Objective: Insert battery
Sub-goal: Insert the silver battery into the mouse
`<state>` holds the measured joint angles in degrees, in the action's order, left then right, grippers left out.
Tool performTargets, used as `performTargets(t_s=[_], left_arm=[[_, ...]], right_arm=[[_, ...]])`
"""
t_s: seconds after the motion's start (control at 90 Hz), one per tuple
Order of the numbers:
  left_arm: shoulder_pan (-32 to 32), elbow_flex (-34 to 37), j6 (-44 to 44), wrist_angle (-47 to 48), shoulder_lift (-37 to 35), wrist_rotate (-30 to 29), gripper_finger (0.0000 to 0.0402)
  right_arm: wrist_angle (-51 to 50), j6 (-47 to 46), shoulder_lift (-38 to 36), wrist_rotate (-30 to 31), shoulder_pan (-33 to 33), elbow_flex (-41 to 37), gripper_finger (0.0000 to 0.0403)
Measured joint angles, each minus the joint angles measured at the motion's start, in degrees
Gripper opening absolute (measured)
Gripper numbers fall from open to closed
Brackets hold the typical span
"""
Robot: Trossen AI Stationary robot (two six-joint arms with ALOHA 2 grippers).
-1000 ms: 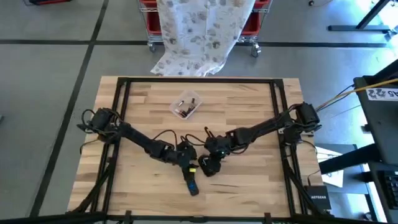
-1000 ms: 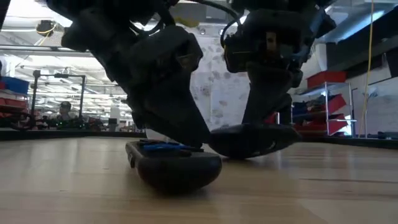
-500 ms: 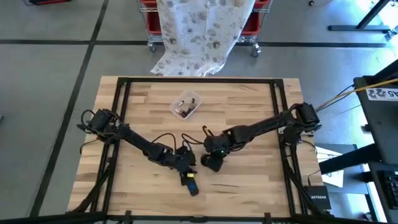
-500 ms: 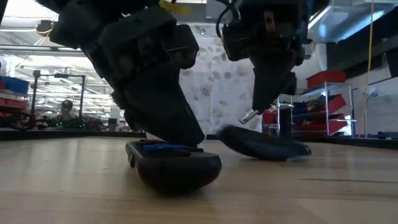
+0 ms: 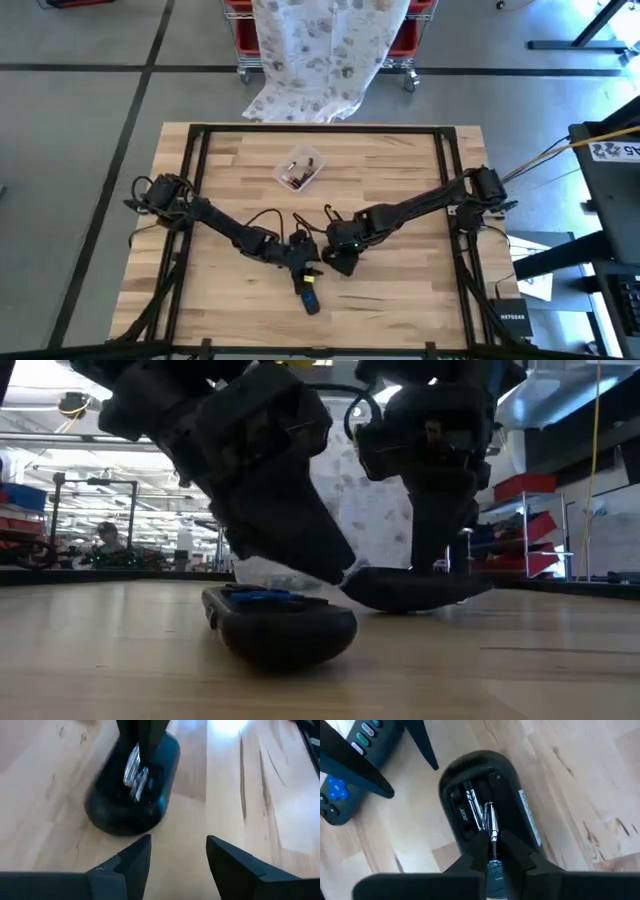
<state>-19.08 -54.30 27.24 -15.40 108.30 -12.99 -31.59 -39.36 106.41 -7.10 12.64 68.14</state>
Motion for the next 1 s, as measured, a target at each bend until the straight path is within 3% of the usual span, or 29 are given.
performTargets(t_s=[0.2,1.0], left_arm=[[1.6,0.0,-4.0,0.3,-0.1,-0.6,0.0172],[2.6,0.0,-2.6,3.0,-0.1,-1.5,0.0172]], right_arm=[[0.9,0.8,0.1,0.7,0.0,0.0,0.0006],[5.7,3.7,2.1,2.6,0.0,0.0,0.0008]])
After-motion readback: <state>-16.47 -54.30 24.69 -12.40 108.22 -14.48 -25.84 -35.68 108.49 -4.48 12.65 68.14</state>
